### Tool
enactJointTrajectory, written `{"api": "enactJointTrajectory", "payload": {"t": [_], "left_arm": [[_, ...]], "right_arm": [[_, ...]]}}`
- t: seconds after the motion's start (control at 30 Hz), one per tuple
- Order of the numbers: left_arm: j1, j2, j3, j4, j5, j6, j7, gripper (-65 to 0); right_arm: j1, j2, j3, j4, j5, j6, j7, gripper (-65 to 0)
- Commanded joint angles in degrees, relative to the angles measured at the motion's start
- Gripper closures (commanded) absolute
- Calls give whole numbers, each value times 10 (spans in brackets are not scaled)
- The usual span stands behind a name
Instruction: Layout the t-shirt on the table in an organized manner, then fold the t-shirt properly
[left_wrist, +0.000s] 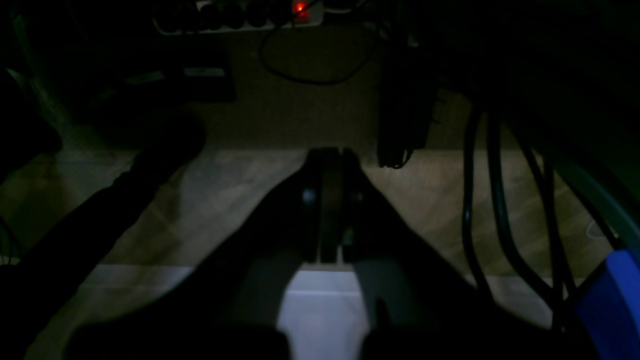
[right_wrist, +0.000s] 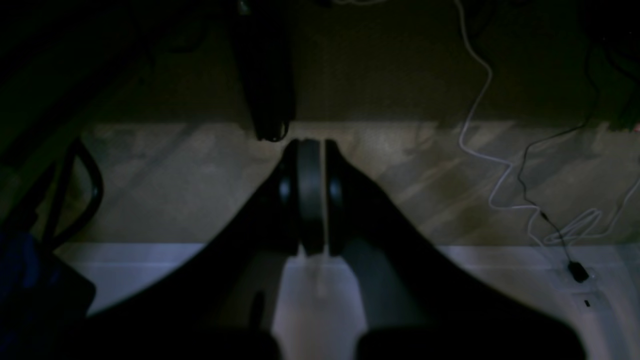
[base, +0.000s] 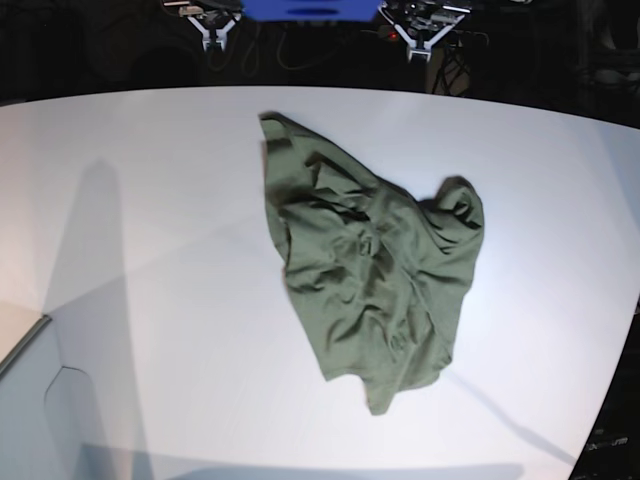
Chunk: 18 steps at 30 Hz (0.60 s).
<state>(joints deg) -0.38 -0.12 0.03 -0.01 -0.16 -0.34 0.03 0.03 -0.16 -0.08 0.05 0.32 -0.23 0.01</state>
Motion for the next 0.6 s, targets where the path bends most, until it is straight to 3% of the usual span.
{"api": "enactJointTrajectory", "payload": {"t": [0.0, 0.57], "left_arm": [[0, 2, -1, 0, 4, 4, 4, -4], [-11, 1, -1, 2, 5, 4, 1, -4]], "right_arm": [[-3, -1, -1, 0, 3, 8, -1, 0], [0, -1, -1, 0, 3, 8, -1, 0]]}}
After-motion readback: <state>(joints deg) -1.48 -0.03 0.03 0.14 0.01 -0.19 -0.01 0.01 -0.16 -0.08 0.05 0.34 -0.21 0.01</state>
